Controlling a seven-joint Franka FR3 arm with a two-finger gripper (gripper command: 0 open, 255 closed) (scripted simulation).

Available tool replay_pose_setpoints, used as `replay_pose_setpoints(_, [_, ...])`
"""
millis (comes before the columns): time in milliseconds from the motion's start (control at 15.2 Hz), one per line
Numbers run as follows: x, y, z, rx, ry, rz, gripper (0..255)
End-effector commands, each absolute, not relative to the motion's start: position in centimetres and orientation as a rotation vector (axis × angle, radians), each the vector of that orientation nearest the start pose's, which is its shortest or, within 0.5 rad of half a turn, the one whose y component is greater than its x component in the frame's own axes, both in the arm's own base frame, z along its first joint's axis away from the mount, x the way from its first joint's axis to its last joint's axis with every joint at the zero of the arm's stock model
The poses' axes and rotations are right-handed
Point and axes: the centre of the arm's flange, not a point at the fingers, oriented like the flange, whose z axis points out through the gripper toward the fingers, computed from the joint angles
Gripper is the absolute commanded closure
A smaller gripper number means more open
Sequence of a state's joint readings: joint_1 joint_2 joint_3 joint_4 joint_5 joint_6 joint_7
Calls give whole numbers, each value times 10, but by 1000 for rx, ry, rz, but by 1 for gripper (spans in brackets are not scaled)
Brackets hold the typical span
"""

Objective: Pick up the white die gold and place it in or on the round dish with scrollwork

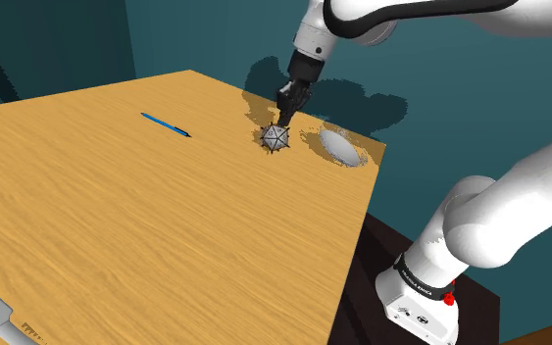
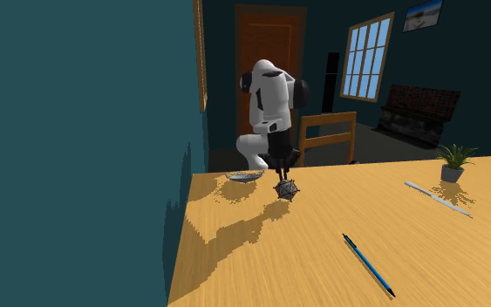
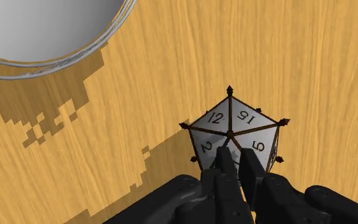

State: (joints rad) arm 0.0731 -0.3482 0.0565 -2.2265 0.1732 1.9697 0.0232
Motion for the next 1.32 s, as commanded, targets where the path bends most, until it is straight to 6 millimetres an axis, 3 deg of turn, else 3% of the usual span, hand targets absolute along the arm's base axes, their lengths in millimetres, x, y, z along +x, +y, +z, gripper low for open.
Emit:
replay_pose_setpoints(0, [452, 71, 527, -2993, -63, -98, 255])
replay_pose_setpoints(132, [452, 71, 538, -2993, -63, -98, 255])
replay_pose_setpoints(198, [452, 71, 533, -2992, -63, -102, 255])
replay_pose_setpoints(264, [452, 71, 533, -2992, -63, -102, 0])
replay_pose_setpoints(462, [476, 133, 527, -3132, -521, -23, 0])
replay_pose_setpoints(528, [478, 142, 525, -3147, -592, -10, 0])
replay_pose_setpoints(990, [479, 140, 488, -3147, -592, -10, 0])
replay_pose_setpoints(1254, [479, 140, 485, -3147, -592, -10, 0])
